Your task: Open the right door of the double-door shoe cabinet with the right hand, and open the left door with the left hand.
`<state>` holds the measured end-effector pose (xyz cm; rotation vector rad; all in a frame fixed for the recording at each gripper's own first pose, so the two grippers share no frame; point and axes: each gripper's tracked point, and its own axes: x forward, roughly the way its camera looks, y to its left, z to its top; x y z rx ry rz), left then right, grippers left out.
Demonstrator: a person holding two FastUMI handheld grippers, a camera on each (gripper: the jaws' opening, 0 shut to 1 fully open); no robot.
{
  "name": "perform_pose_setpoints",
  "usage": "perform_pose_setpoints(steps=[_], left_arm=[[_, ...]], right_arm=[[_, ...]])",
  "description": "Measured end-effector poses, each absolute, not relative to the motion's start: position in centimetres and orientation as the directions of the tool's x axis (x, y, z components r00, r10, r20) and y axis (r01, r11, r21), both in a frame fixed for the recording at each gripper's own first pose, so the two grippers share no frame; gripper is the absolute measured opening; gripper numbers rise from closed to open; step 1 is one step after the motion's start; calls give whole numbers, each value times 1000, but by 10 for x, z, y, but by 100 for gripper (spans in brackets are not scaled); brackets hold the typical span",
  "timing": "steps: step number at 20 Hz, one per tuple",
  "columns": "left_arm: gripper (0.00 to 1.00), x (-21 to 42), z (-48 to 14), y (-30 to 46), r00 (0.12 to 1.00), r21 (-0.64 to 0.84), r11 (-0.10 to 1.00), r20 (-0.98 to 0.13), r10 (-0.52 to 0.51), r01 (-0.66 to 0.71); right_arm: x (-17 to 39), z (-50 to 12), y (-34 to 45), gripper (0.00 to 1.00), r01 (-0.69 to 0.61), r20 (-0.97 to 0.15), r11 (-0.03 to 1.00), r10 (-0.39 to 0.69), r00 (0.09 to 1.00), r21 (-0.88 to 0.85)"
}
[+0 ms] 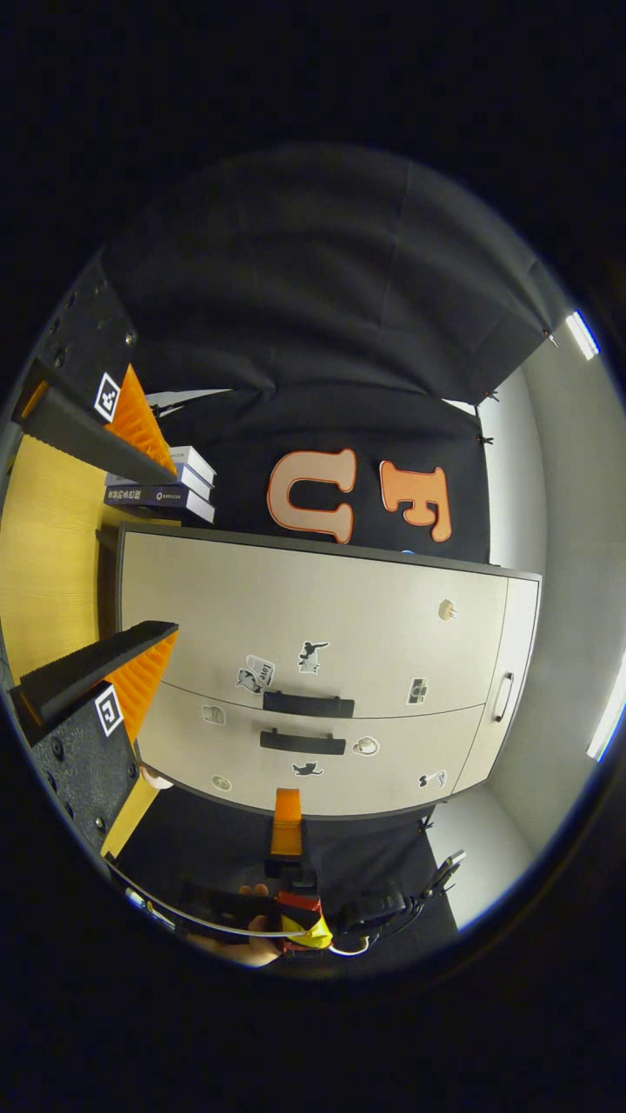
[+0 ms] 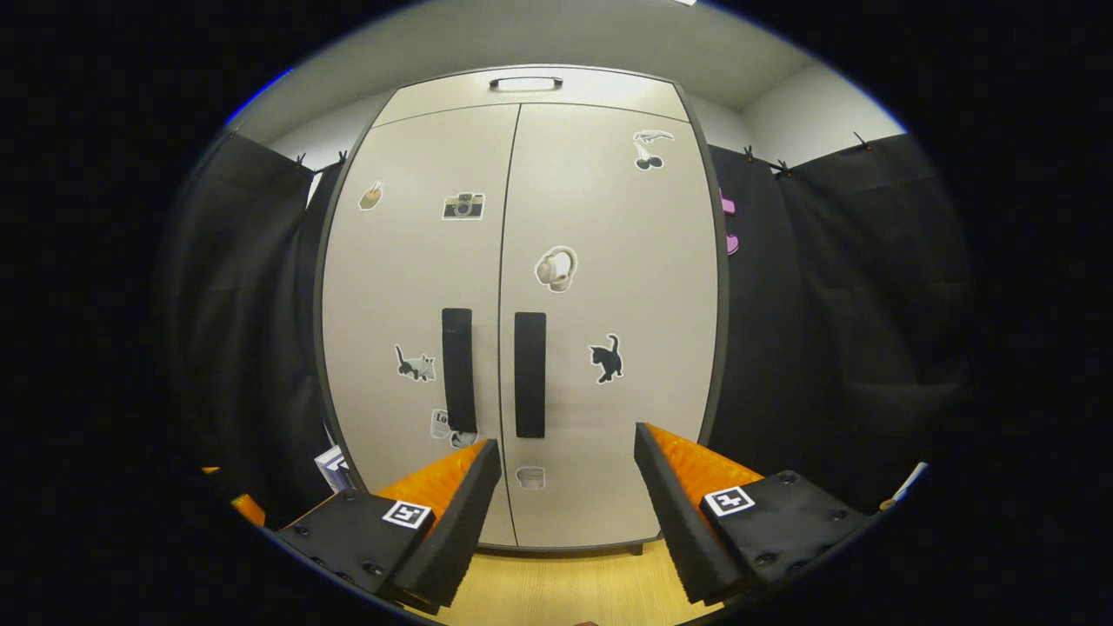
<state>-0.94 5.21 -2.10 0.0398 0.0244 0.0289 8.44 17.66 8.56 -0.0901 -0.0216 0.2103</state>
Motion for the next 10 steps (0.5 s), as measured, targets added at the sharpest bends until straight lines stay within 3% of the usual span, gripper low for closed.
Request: perform_pose_setpoints(steps=[10], left_arm=[[95, -2, -29, 66, 998, 41, 998, -29, 50, -48]], right_arm=[[141, 102, 216, 98, -212, 22, 976, 214, 977, -52]])
